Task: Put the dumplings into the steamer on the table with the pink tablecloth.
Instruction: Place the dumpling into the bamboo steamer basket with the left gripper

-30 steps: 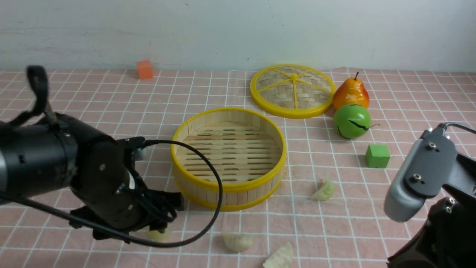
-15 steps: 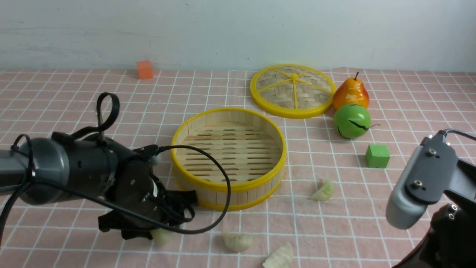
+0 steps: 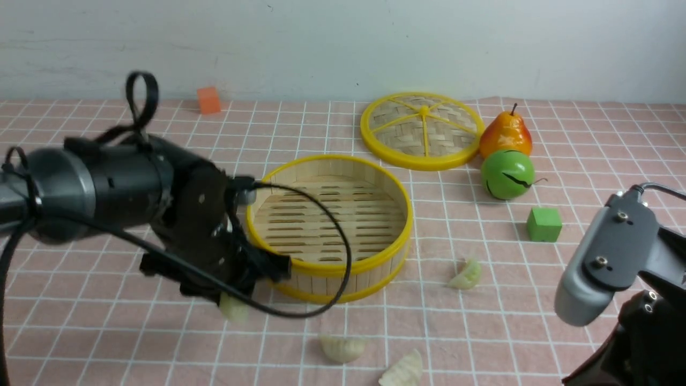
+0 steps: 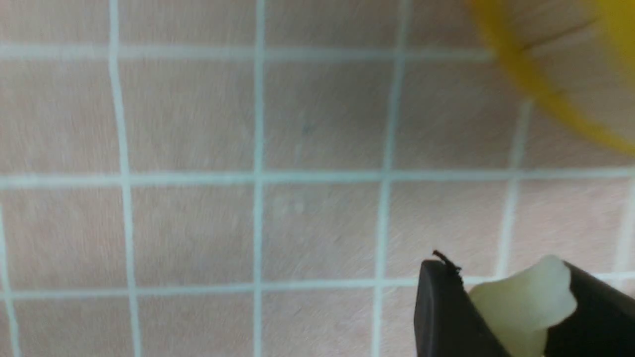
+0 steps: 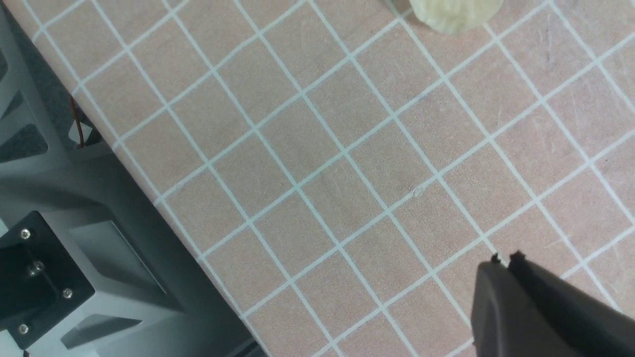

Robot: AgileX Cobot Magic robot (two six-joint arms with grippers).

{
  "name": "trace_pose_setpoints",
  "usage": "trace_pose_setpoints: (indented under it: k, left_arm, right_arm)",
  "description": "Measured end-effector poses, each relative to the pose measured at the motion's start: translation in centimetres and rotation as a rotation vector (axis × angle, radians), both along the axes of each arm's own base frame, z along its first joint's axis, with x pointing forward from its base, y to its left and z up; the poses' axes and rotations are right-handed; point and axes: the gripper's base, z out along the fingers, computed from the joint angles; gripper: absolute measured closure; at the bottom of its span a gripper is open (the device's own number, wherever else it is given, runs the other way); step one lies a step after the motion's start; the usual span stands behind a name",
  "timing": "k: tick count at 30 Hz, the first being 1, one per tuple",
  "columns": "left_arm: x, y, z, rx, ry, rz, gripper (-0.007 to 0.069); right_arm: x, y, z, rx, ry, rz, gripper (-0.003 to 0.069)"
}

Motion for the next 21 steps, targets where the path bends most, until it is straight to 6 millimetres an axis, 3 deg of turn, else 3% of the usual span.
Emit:
trace_pose_setpoints:
  k: [4, 8, 9, 11, 12, 15, 16, 21]
  left_arm:
    - [2.6, -1.8, 6.2, -0.063, -0.108, -0.097, 0.0391]
    - [5.4, -3.7, 7.6, -0.101, -0.114, -0.151, 0.0391]
    - [7.0, -4.8, 7.1, -0.121, -0.105, -0.159, 0.0391]
    - [8.0, -5.4, 6.4, -0.128, -0.096, -0.162, 0.0391]
    - [9.6, -6.2, 5.1, -0.132, -0.085, -0.164, 0.0391]
    - [11.3, -7.1, 3.3, -0.13, -0.074, -0.164, 0.0391]
    - [12.5, -7.7, 1.8, -0.127, -0.066, -0.164, 0.0391]
    - [14.1, -8.5, -0.7, -0.126, -0.063, -0.158, 0.0387]
  right_arm:
    - [0.2, 0.1, 0.1, 0.01, -0.017, -0.006, 0.0633]
    - [0.2, 0.1, 0.1, 0.015, -0.025, -0.008, 0.0629]
    - [0.2, 0.1, 0.1, 0.015, -0.025, -0.008, 0.0628]
    - [0.3, 0.1, 0.1, 0.016, -0.027, -0.009, 0.0627]
    - [0.3, 0.1, 0.1, 0.016, -0.027, -0.009, 0.0627]
    - [0.3, 0.1, 0.1, 0.016, -0.027, -0.009, 0.0625]
    - [0.2, 0.1, 0.1, 0.013, -0.022, -0.007, 0.0623]
    - [0.1, 0.0, 0.0, 0.005, -0.008, -0.003, 0.0617]
